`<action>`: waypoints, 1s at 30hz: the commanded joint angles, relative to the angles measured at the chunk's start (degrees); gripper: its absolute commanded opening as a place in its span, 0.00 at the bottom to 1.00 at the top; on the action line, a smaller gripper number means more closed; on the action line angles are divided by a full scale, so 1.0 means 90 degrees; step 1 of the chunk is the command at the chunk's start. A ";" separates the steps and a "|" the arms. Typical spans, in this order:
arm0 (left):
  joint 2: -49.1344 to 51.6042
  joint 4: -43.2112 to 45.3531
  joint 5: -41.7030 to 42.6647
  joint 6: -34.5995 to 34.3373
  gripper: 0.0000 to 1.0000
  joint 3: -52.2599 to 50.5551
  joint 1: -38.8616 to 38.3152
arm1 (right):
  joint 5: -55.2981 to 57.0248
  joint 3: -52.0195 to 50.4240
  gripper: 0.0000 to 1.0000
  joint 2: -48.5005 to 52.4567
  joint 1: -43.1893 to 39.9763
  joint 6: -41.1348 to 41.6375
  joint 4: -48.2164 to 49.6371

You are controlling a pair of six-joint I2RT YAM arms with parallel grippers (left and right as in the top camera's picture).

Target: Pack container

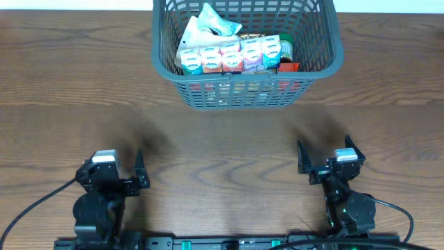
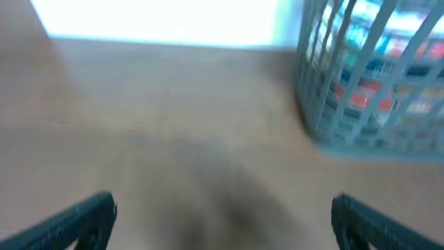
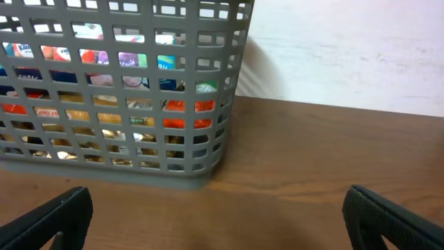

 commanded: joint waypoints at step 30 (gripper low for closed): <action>-0.0478 0.2545 0.1307 0.0568 0.98 -0.1991 -0.0311 | -0.0022 -0.0015 0.99 -0.0046 0.0053 0.0063 -0.0032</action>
